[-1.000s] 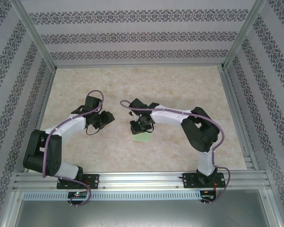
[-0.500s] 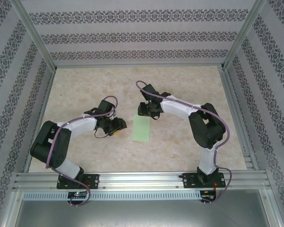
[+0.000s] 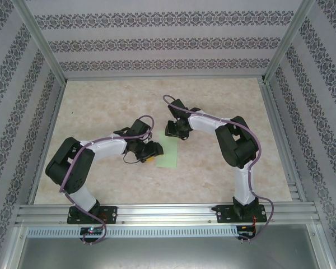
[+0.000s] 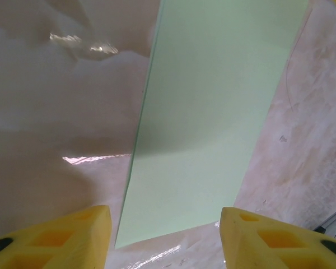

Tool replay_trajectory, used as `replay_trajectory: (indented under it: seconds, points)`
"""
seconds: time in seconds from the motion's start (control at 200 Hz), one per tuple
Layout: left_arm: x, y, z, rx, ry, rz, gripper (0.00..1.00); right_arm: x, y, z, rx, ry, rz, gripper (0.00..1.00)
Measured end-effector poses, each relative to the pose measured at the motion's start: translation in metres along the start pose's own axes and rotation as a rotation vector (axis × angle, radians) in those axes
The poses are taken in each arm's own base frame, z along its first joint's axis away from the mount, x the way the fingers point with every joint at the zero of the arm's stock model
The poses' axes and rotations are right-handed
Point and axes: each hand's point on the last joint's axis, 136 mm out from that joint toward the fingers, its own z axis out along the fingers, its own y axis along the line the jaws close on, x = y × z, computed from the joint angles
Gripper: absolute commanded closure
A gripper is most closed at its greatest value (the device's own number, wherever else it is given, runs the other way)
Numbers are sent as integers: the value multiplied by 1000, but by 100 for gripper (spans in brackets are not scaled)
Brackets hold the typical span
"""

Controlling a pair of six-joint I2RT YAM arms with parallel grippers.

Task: Fold a paper plane with a square sheet of paper (pick it up from the middle)
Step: Fold the triangle a second time at the center of the table.

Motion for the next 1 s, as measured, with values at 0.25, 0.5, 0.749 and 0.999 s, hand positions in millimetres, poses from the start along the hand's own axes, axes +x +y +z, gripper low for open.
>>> replay_trajectory:
  seconds: [0.25,0.5,0.749,0.999]
  points:
    - [8,-1,4,-22,29,0,41,-1,-2,0,-58,10,48,61]
    - [8,-3,9,-34,43,-1,39,-1,-2,0,-84,22,60,61]
    - [8,-10,15,-48,50,24,37,-1,-2,1,-96,27,65,61]
    - [-3,-5,13,-110,-5,59,37,-1,-2,1,-100,27,76,61]
